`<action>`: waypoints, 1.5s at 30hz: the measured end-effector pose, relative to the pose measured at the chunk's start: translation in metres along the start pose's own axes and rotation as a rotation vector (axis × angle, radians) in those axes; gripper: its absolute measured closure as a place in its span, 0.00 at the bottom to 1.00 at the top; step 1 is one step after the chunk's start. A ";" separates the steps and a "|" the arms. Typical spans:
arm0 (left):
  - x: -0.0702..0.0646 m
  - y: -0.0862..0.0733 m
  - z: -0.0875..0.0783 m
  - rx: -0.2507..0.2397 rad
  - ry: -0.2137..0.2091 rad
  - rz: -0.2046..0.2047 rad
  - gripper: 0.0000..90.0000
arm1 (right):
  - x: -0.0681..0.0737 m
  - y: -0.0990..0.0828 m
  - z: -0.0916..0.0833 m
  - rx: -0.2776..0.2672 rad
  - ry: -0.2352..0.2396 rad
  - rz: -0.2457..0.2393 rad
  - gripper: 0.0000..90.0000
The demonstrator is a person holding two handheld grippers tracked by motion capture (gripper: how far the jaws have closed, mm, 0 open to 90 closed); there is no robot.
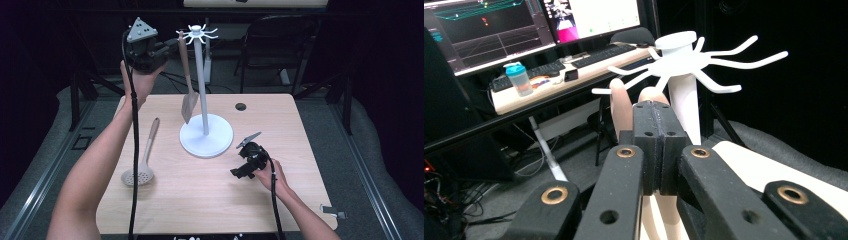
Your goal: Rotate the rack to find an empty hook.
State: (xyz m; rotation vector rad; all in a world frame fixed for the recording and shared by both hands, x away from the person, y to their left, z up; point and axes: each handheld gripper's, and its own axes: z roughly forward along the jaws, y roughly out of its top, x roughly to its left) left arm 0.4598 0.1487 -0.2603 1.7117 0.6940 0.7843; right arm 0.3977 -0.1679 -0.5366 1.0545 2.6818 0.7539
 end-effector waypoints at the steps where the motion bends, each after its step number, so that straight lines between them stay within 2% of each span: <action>1: 0.001 -0.001 -0.001 0.001 -0.003 -0.005 1.00 | 0.000 0.000 0.000 -0.001 0.004 0.001 0.08; 8: 0.004 -0.016 -0.011 0.007 0.001 -0.018 0.98 | 0.000 0.000 -0.001 0.012 -0.007 -0.002 0.08; 12: 0.011 -0.030 -0.012 0.036 -0.001 -0.043 0.90 | 0.001 0.000 0.000 0.002 -0.005 -0.001 0.08; 17: 0.017 -0.049 -0.010 0.091 0.014 -0.074 0.69 | 0.002 0.001 0.000 -0.008 0.001 -0.003 0.08; 21: 0.021 -0.066 -0.007 0.135 0.042 -0.098 0.56 | 0.002 0.000 0.000 -0.011 -0.005 -0.001 0.08; 26: 0.026 -0.094 -0.003 0.213 0.072 -0.122 0.37 | 0.001 0.000 0.000 -0.012 0.007 -0.009 0.07; 32: 0.025 -0.126 -0.003 0.280 0.098 -0.136 0.21 | 0.001 0.000 0.000 -0.017 -0.001 -0.004 0.07; 37: 0.025 -0.154 -0.005 0.337 0.111 -0.159 0.17 | 0.001 0.000 -0.001 -0.013 0.007 0.003 0.05; 45: 0.015 -0.194 -0.012 0.408 0.168 -0.145 0.12 | 0.004 0.002 -0.001 -0.013 0.027 -0.012 0.02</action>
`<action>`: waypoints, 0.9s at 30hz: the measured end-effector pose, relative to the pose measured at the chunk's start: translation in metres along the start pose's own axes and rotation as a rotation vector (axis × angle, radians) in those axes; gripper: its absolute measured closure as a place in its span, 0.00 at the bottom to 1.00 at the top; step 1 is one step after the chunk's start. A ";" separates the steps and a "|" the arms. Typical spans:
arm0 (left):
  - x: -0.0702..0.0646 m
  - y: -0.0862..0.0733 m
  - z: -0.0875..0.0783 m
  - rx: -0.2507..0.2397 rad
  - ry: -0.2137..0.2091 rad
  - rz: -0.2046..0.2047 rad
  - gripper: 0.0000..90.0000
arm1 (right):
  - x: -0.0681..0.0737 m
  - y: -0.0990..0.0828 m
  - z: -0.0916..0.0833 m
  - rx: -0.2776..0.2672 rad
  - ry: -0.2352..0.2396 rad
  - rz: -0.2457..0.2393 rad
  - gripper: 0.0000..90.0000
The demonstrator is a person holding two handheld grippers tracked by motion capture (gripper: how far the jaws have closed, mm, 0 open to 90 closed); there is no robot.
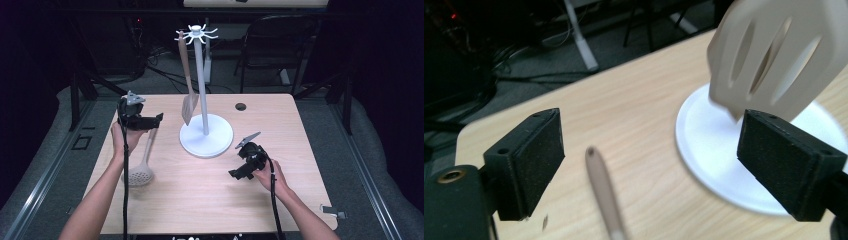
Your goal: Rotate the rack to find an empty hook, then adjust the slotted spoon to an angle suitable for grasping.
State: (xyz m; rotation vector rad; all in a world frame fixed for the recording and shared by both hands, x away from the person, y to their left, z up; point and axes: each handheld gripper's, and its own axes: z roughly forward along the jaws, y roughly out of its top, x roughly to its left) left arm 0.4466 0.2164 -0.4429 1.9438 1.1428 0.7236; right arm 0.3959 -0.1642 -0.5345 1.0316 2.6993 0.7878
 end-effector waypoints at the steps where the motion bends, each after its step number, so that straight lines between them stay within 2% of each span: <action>1: 0.000 -0.006 0.001 0.000 0.001 -0.009 0.12 | 0.000 0.000 0.000 -0.006 0.003 0.003 0.02; 2: 0.001 -0.011 0.003 0.003 0.006 -0.016 0.12 | 0.000 0.000 0.000 -0.007 0.004 0.002 0.02; 4: 0.002 -0.015 0.008 0.057 0.007 0.004 0.12 | 0.000 0.000 0.000 -0.003 0.003 0.001 0.02; 5: 0.004 -0.017 0.008 0.056 0.015 0.001 0.11 | 0.000 0.000 0.000 -0.004 0.002 0.000 0.02; 14: 0.018 -0.030 0.009 0.086 -0.017 -0.051 0.11 | -0.001 0.006 -0.003 -0.008 -0.012 -0.013 0.02; 19: 0.016 -0.029 0.011 0.100 -0.021 -0.039 0.11 | -0.002 0.001 -0.005 -0.006 -0.021 -0.006 0.02; 22: 0.015 -0.033 0.013 0.133 -0.020 -0.036 0.11 | -0.002 0.002 -0.007 -0.020 -0.023 -0.006 0.03; 25: 0.018 -0.037 0.014 0.162 -0.025 -0.049 0.11 | 0.000 0.004 -0.007 -0.011 -0.025 -0.022 0.03; 27: 0.021 -0.038 0.014 0.166 -0.015 -0.060 0.10 | 0.001 0.004 -0.007 -0.017 -0.012 -0.016 0.03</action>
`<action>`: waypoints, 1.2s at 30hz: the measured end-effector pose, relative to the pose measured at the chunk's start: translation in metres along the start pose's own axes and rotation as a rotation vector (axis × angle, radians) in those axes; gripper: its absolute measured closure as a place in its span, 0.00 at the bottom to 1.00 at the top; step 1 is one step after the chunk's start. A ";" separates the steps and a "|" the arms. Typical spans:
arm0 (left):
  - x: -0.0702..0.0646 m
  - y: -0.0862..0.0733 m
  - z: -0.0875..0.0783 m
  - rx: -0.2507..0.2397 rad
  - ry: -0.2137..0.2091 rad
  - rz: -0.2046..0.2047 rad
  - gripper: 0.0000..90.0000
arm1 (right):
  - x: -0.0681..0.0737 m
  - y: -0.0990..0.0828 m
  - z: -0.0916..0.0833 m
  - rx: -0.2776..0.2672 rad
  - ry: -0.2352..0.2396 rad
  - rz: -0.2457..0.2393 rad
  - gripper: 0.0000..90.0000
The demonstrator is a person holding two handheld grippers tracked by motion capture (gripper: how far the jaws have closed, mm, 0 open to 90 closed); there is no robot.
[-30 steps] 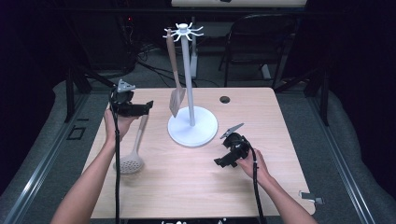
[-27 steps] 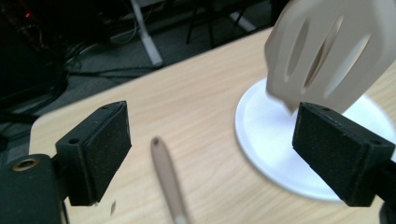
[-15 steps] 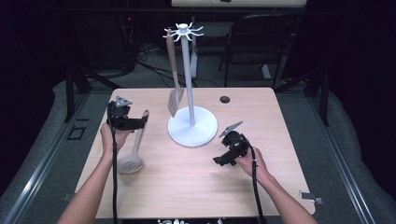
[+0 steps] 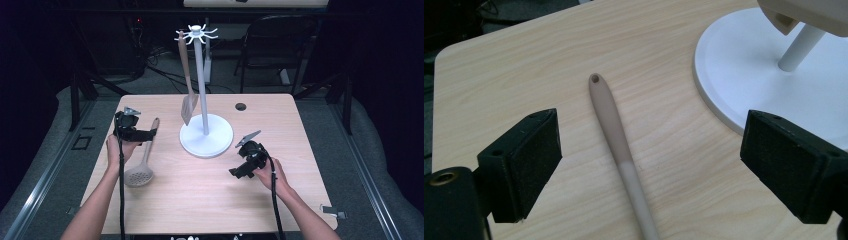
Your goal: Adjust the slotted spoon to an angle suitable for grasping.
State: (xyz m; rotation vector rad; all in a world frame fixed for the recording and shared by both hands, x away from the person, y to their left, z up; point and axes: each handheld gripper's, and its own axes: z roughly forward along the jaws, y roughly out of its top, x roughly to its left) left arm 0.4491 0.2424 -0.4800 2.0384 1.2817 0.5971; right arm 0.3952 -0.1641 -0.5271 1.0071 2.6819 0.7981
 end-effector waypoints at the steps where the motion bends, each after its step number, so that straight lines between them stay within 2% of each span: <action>1: 0.001 0.000 0.001 0.008 -0.007 -0.005 0.10 | -0.001 0.000 0.000 -0.005 0.000 -0.002 0.03; 8: 0.009 -0.006 0.015 0.079 -0.021 -0.054 0.06 | -0.003 0.000 0.001 0.008 -0.001 0.004 0.03; 11: 0.012 -0.011 0.024 0.121 -0.009 -0.061 0.06 | -0.001 0.001 0.001 0.012 -0.005 -0.005 0.03; 14: 0.015 -0.014 0.032 0.166 -0.018 -0.095 0.05 | -0.001 0.000 0.004 0.022 0.001 -0.005 0.03; 18: 0.013 -0.017 0.042 0.232 -0.020 -0.090 0.05 | -0.001 -0.002 0.004 0.023 -0.002 0.001 0.03; 19: 0.012 -0.018 0.045 0.245 -0.021 -0.086 0.07 | -0.001 -0.001 0.004 0.029 -0.009 -0.005 0.04; 21: 0.011 -0.020 0.050 0.272 -0.033 -0.072 0.19 | -0.001 -0.001 0.005 0.031 -0.007 -0.008 0.04; 23: 0.009 -0.023 0.055 0.299 -0.034 -0.064 0.24 | -0.001 0.000 0.006 0.040 -0.009 -0.010 0.04; 24: 0.008 -0.025 0.057 0.312 -0.032 -0.058 0.33 | -0.001 0.000 0.007 0.039 -0.002 -0.009 0.04; 26: 0.006 -0.027 0.061 0.341 -0.027 -0.062 0.37 | -0.001 0.000 0.008 0.031 -0.005 -0.007 0.04; 28: 0.006 -0.028 0.064 0.348 -0.029 -0.074 0.44 | 0.000 0.001 0.008 0.038 -0.012 -0.020 0.04; 32: 0.006 -0.029 0.070 0.368 -0.023 -0.063 0.63 | 0.000 -0.002 0.008 0.039 -0.007 -0.015 0.04; 33: 0.006 -0.029 0.071 0.371 -0.021 -0.064 0.64 | 0.000 -0.002 0.007 0.046 -0.013 -0.020 0.04; 35: 0.006 -0.030 0.072 0.373 -0.024 -0.061 0.67 | 0.000 -0.001 0.007 0.022 -0.012 -0.015 0.04; 36: 0.007 -0.030 0.072 0.374 -0.029 -0.061 0.67 | 0.001 0.001 0.006 0.035 -0.018 -0.025 0.04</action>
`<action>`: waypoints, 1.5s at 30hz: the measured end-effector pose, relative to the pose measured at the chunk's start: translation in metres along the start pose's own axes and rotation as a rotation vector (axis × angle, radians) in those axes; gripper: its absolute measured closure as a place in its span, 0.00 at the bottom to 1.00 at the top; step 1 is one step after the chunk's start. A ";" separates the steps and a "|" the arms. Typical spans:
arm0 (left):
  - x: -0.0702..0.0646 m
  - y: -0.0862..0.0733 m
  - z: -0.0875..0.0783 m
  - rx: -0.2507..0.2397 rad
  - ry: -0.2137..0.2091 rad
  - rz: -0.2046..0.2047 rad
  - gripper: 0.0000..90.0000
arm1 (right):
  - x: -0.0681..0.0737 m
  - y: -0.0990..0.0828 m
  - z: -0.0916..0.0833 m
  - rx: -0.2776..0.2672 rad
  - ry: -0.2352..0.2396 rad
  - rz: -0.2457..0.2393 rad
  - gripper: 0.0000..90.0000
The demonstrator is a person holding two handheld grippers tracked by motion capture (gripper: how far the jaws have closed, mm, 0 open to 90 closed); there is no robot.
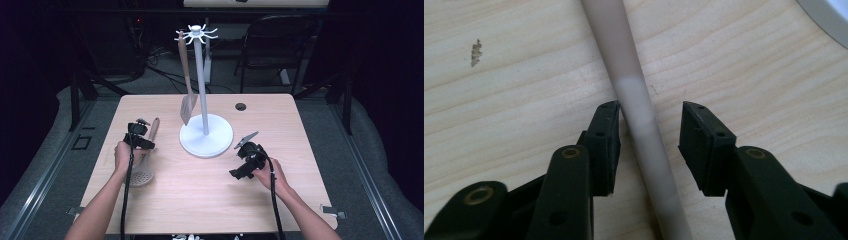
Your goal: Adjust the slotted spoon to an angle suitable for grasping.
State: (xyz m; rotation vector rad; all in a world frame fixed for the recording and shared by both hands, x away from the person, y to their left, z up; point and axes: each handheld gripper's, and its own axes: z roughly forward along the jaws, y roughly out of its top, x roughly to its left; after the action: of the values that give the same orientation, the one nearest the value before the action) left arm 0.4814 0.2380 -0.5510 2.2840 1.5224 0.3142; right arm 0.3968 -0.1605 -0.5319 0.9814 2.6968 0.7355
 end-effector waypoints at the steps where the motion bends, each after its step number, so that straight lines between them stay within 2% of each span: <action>1: 0.000 -0.001 0.001 0.002 0.003 0.003 0.67 | 0.001 0.001 0.000 -0.004 0.003 -0.004 0.04; 3: 0.001 -0.003 0.003 0.005 0.018 0.013 0.73 | 0.003 0.002 0.002 -0.006 0.013 -0.012 0.04; 5: 0.002 -0.003 0.003 0.012 0.007 0.008 0.75 | 0.005 0.003 0.002 0.000 0.014 -0.016 0.04; 9: 0.001 -0.003 0.002 0.028 0.016 0.026 0.75 | 0.004 0.002 0.003 0.003 0.011 -0.019 0.04; 13: 0.001 -0.003 0.001 0.033 0.009 0.025 0.76 | 0.003 0.002 0.002 0.009 0.007 -0.016 0.05; 15: 0.002 -0.003 0.001 0.034 0.001 0.022 0.76 | 0.004 0.002 0.002 -0.003 0.013 -0.016 0.05; 22: 0.007 -0.007 -0.003 0.056 -0.061 0.006 0.79 | 0.004 0.002 0.003 0.012 0.009 -0.023 0.05; 28: 0.008 -0.012 -0.007 0.078 -0.061 0.019 0.82 | 0.004 0.002 0.004 0.024 0.012 -0.031 0.05; 34: 0.006 -0.016 -0.010 0.103 -0.079 0.025 0.84 | 0.004 0.002 0.004 0.028 0.011 -0.032 0.05; 36: 0.004 -0.017 -0.011 0.113 -0.075 0.042 0.85 | 0.004 0.002 0.005 0.025 0.010 -0.028 0.05; 42: 0.003 -0.016 -0.011 0.118 -0.073 0.054 0.83 | 0.004 0.002 0.006 0.040 0.008 -0.030 0.05; 43: 0.004 -0.016 -0.013 0.107 -0.086 0.050 0.80 | 0.004 0.002 0.006 0.038 0.009 -0.031 0.05; 45: 0.004 -0.015 -0.014 0.093 -0.085 0.050 0.74 | 0.004 0.002 0.006 0.043 0.010 -0.035 0.05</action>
State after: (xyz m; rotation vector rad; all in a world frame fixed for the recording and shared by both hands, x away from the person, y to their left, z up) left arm 0.4651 0.2491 -0.5447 2.3782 1.4678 0.1613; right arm 0.3971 -0.1540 -0.5360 0.9397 2.7417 0.6799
